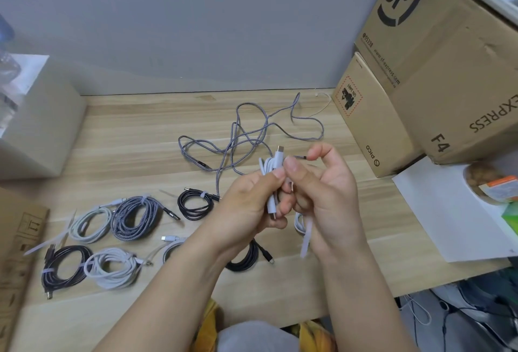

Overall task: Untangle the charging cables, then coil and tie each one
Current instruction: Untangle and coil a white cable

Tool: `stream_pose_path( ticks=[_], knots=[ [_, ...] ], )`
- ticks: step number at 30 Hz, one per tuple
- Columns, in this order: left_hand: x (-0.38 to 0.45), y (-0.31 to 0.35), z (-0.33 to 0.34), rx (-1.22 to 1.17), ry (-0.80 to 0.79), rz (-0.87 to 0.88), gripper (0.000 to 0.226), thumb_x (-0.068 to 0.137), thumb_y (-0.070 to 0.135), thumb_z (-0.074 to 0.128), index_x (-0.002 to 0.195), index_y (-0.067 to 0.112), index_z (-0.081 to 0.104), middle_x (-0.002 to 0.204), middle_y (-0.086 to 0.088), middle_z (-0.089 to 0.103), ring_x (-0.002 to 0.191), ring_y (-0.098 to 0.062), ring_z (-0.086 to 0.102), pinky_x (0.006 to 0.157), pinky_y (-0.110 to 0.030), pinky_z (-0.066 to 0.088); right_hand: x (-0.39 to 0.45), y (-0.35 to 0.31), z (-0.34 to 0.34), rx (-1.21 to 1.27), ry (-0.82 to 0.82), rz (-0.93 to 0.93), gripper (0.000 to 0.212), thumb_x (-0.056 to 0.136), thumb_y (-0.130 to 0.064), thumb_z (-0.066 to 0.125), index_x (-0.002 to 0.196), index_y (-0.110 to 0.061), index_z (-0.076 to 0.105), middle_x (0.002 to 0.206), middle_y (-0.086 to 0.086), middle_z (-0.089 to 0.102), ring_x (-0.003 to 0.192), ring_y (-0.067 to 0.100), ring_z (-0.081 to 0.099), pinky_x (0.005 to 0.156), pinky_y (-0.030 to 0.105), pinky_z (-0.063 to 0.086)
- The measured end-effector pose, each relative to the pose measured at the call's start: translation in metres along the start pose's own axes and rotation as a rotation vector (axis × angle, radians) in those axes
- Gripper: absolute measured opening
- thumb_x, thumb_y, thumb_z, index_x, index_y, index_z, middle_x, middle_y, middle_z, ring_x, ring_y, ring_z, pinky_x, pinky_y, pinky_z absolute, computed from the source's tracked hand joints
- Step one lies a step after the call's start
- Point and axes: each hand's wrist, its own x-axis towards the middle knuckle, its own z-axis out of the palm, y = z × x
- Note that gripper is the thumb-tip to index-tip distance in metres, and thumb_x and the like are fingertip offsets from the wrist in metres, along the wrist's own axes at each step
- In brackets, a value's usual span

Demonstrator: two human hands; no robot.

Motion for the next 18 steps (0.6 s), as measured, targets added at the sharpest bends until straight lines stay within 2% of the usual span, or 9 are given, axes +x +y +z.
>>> stream_pose_path(
  ticks=[3,6,9,12,15,17,18],
  knots=[
    [-0.002,0.002,0.005,0.020,0.042,0.067,0.032,0.096,0.020,0.043,0.066,0.009,0.050,0.044,0.002,0.042,0.042,-0.008,0.034,0.041,-0.016,0.031,-0.001,0.003,-0.002,0.128,0.005,0.011,0.034,0.069,-0.002,0.064,0.084,-0.019,0.039,0.045,0.006,0.044,0.027,0.018,0.037,0.034,0.019,0.033],
    [-0.003,0.005,0.010,-0.051,0.057,0.126,0.028,0.089,0.019,0.053,0.064,0.008,0.054,0.041,0.004,0.037,0.039,-0.007,0.030,0.040,-0.016,0.030,0.001,0.007,-0.002,0.259,0.033,0.005,0.033,0.061,-0.008,0.069,0.072,-0.027,0.045,0.041,-0.001,0.024,0.046,0.027,0.010,0.043,0.033,0.013],
    [-0.003,0.005,0.015,-0.161,0.047,0.140,0.026,0.082,0.023,0.051,0.060,0.010,0.060,0.041,0.006,0.036,0.037,-0.005,0.029,0.037,-0.015,0.029,0.003,0.009,-0.003,0.380,0.047,0.035,0.033,0.058,-0.009,0.070,0.065,-0.027,0.044,0.043,-0.003,0.009,0.046,0.022,0.004,0.051,0.033,0.011],
    [-0.003,0.007,0.016,-0.214,0.097,0.113,0.022,0.082,0.021,0.061,0.065,0.007,0.060,0.041,0.007,0.035,0.036,-0.004,0.029,0.034,-0.014,0.029,0.004,0.010,-0.002,0.493,-0.010,0.065,0.043,0.054,-0.008,0.080,0.061,-0.025,0.041,0.042,-0.004,0.009,0.041,0.019,0.006,0.051,0.029,0.018],
    [0.000,0.009,0.013,-0.360,0.094,0.017,0.020,0.075,0.024,0.054,0.075,0.004,0.058,0.043,0.007,0.034,0.035,-0.002,0.030,0.033,-0.012,0.029,0.007,0.012,-0.004,0.649,-0.024,0.117,0.042,0.054,-0.006,0.079,0.055,-0.020,0.039,0.044,-0.005,0.012,0.038,0.012,0.011,0.038,0.021,0.023],
    [0.002,0.010,0.007,-0.469,0.026,-0.035,0.023,0.078,0.019,0.049,0.072,0.005,0.065,0.048,0.004,0.037,0.039,-0.005,0.034,0.036,-0.015,0.034,0.009,0.010,-0.005,0.686,-0.053,0.156,0.034,0.059,-0.012,0.081,0.062,-0.019,0.049,0.044,-0.005,0.020,0.039,0.009,0.014,0.038,0.021,0.023],
    [0.003,0.009,0.004,-0.513,-0.015,-0.054,0.028,0.079,0.018,0.045,0.070,0.005,0.068,0.052,0.002,0.039,0.042,-0.007,0.037,0.039,-0.017,0.037,0.010,0.009,-0.007,0.713,-0.066,0.164,0.022,0.065,-0.013,0.078,0.068,-0.018,0.056,0.044,-0.006,0.027,0.039,0.008,0.017,0.039,0.021,0.026]
  ],
)
